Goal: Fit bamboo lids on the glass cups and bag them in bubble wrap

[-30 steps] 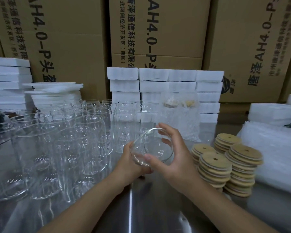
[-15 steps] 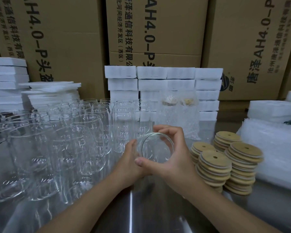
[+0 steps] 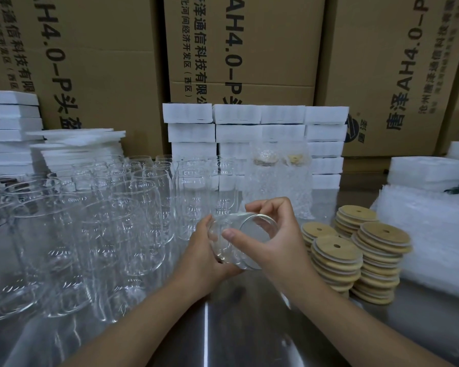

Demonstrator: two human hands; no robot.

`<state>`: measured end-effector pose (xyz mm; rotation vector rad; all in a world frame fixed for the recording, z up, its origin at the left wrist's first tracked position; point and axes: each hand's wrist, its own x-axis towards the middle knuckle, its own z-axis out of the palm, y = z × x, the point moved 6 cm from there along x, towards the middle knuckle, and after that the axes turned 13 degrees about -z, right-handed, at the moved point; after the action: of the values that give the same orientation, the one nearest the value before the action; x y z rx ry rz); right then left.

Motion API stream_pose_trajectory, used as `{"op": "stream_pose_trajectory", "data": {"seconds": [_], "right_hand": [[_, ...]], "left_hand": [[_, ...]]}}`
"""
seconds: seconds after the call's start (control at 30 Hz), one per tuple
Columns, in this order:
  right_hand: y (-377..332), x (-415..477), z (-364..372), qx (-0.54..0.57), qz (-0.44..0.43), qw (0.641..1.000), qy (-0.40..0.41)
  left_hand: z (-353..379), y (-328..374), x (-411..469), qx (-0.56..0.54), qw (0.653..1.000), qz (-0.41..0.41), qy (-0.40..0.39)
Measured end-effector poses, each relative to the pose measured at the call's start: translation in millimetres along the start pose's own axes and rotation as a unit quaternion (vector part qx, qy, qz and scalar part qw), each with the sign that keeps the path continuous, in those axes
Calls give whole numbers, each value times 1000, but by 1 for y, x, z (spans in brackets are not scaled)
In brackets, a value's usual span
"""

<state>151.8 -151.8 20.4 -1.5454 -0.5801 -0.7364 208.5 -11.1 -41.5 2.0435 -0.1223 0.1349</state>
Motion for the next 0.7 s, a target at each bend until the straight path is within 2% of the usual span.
{"op": "stream_pose_trajectory", "data": {"seconds": [0.57, 0.7], "right_hand": [[-2, 7, -7, 76, -10, 995, 70], [4, 9, -10, 76, 14, 994, 76]], "left_hand": [[1, 5, -4, -2, 1000, 6, 7], [1, 4, -4, -10, 1000, 0, 9]]}}
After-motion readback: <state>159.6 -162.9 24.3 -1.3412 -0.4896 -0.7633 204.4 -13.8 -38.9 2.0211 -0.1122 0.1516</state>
